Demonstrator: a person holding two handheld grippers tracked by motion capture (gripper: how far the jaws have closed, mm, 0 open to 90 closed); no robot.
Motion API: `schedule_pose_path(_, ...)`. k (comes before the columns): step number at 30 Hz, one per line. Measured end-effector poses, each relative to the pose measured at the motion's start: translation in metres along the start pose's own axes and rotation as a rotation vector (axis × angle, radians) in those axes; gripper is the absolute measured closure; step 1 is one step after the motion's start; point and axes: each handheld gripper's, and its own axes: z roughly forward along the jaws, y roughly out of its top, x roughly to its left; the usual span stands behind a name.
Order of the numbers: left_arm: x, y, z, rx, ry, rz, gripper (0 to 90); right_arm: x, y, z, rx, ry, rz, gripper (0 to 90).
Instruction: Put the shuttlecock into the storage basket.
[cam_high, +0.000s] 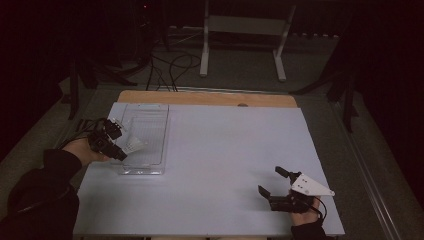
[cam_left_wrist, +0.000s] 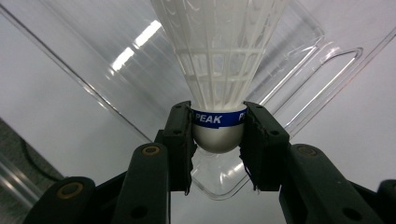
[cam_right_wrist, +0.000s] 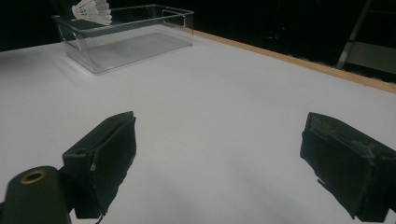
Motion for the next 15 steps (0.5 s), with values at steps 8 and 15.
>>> schedule_pose_path(8, -0.0029, 0.0031, -0.0007, 0.043, 0.011, 0.02, 64.3, -0.0001, 0.0002, -0.0005, -0.001, -0.002, -0.001, 10.6)
schedule_pose_path(15, -0.0021, 0.004, -0.0038, 0.002, 0.016, -0.012, 48.8, -0.0001, 0.0001, -0.0003, 0.0, -0.002, 0.002, 10.6)
